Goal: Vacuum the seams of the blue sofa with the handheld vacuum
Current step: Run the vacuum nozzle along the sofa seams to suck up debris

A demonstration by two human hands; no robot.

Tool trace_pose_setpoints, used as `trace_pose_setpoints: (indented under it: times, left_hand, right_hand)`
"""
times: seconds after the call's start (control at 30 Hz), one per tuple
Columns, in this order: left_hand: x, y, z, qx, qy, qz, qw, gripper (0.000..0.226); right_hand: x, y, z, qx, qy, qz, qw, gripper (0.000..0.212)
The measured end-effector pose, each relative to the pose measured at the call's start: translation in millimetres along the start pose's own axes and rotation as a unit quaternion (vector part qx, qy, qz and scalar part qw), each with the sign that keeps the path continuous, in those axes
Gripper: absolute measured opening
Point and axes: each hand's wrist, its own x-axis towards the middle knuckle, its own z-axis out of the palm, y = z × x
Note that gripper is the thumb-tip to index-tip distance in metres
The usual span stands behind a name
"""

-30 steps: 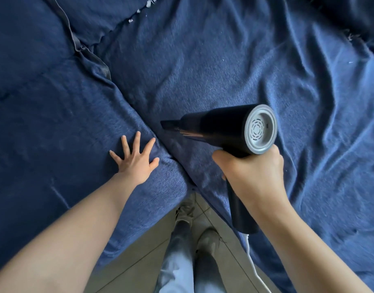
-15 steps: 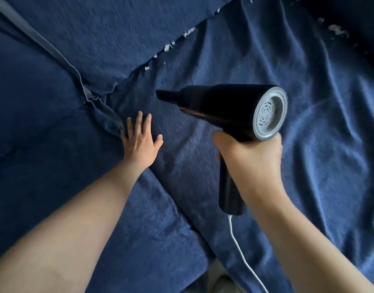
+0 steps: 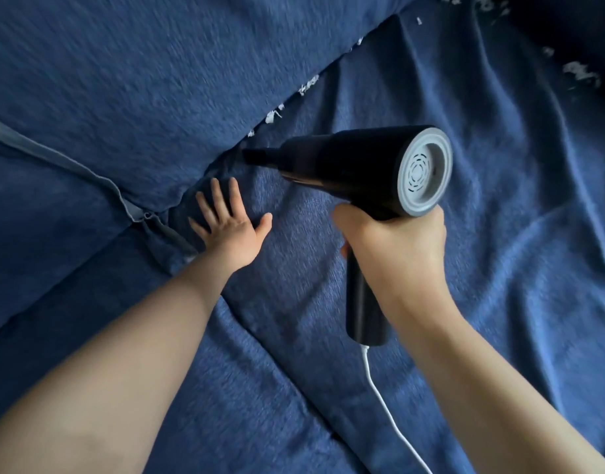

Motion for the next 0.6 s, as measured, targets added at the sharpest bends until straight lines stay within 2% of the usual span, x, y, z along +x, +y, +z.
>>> trace_pose_setpoints:
  times: [0.27, 0.4, 0.6]
  left_hand:
    - [-2.7, -2.9, 6.3, 0.001, 0.053, 0.025, 0.998, 0.091]
    - [5.9, -2.8, 2.5, 0.010, 0.054, 0.042, 0.998, 0.092]
    - [19.2, 6.0, -2.4, 0.008, 0.049, 0.036, 0.998, 0.091]
  right_hand:
    - [4.3, 2.1, -11.3, 0.003, 0.029, 0.011, 1.000, 0.036]
    - [11.6, 1.3, -15.5, 0.015, 0.042, 0.020, 0.999, 0.034]
    - [26.0, -13.1, 7.5, 0.018, 0.019, 0.038, 0.999, 0.028]
